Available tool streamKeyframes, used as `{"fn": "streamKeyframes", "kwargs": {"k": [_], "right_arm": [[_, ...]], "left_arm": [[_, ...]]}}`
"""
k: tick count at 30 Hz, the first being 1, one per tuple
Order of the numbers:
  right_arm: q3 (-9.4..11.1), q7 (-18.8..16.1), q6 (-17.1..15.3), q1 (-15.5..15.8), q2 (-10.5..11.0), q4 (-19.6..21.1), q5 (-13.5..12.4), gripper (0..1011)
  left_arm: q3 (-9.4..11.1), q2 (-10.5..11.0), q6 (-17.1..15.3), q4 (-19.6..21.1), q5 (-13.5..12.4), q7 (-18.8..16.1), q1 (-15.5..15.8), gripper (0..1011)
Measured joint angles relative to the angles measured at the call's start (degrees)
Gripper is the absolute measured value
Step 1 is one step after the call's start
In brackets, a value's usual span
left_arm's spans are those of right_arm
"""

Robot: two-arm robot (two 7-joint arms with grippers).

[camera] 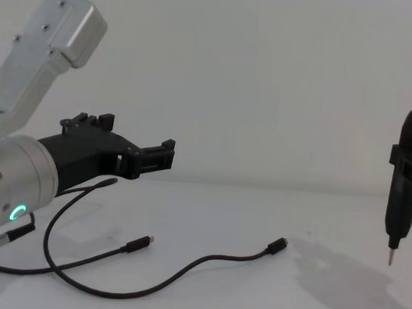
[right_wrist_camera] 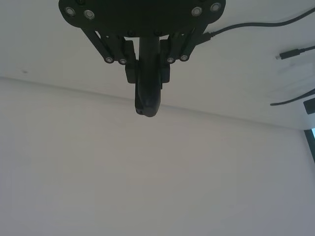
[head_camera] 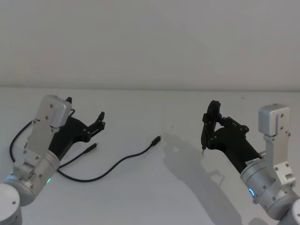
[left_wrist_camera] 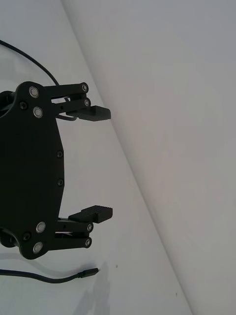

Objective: Pick up the data cable with the one hand.

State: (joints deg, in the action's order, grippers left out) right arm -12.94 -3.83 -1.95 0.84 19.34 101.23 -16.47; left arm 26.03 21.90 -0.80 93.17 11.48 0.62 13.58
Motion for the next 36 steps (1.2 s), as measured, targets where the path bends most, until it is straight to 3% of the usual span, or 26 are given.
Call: {"fn": "streamKeyframes", "kwargs": {"k": [36], "right_arm": [[0.0, 0.0, 0.0, 0.0, 0.0, 0.0, 0.0, 275]], "left_arm": [[0.0, 0.0, 0.0, 0.0, 0.0, 0.0, 0.01, 1001]]}}
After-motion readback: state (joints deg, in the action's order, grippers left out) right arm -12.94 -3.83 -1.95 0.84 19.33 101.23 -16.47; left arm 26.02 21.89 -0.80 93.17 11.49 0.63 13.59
